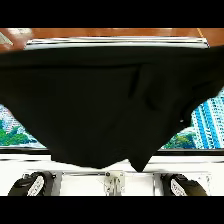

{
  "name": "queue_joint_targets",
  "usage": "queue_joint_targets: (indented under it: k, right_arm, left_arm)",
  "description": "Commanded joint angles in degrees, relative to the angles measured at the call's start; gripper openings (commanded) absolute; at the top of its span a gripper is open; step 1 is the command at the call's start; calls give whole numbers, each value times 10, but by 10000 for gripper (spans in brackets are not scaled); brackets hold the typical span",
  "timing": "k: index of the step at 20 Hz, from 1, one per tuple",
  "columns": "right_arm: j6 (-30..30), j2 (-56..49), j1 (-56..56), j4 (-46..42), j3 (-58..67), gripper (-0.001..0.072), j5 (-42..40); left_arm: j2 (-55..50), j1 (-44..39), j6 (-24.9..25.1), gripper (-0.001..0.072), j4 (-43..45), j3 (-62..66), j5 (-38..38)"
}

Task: Fold the shirts.

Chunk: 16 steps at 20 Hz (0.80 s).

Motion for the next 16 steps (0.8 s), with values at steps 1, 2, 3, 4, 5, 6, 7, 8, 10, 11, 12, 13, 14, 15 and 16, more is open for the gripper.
queue_joint_targets:
  k: [1, 2, 3, 4, 5, 6, 7, 8, 10, 11, 12, 13, 14, 15, 16]
  right_arm:
    - [26, -119, 0, 24, -43, 59, -25]
    - [26, -157, 0, 44, -57, 59, -73]
    - [26, -201, 0, 71, -66, 59, -127]
    - [26, -243, 0, 102, -66, 59, -168]
    - [26, -286, 0, 140, -66, 59, -207]
    - [26, -322, 0, 173, -66, 59, -234]
    - [26, -359, 0, 207, -66, 59, -251]
    - [26, -393, 2, 229, -66, 60, -254]
    - [26, -446, 12, 231, -66, 59, -244]
    - [26, -469, 19, 231, -66, 59, -237]
    - [26, -489, 28, 231, -66, 59, -233]
    - [26, -504, 36, 231, -66, 60, -233]
    - [26, -515, 44, 231, -66, 88, -235]
    - [26, -520, 50, 231, -66, 208, -239]
    - [25, -520, 51, 231, -66, 483, -242]
  left_arm:
    - [-85, 1, 0, 40, 29, -70, -2]
    - [-124, 1, 0, 40, 34, -72, 2]
    - [-167, 1, 0, 40, 33, -72, 16]
    - [-205, 0, -1, 40, 31, -72, 31]
    - [-245, -1, -1, 40, 23, -72, 43]
    - [-283, -1, -1, 40, 6, -72, 50]
    - [-316, -1, -1, 40, -13, -72, 52]
    - [-350, -1, -1, 40, -33, -72, 52]
    - [-406, -2, -1, 40, -71, -72, 52]
    - [-432, -2, -3, 40, -89, -72, 51]
    - [-455, -2, -12, 40, -104, -72, 52]
    - [-473, -2, -19, 49, -114, -72, 52]
    - [-488, -2, -23, 141, -121, -72, 52]
    - [-497, -2, -25, 315, -125, -72, 52]
    - [-500, -2, -33, 497, -126, -72, 49]
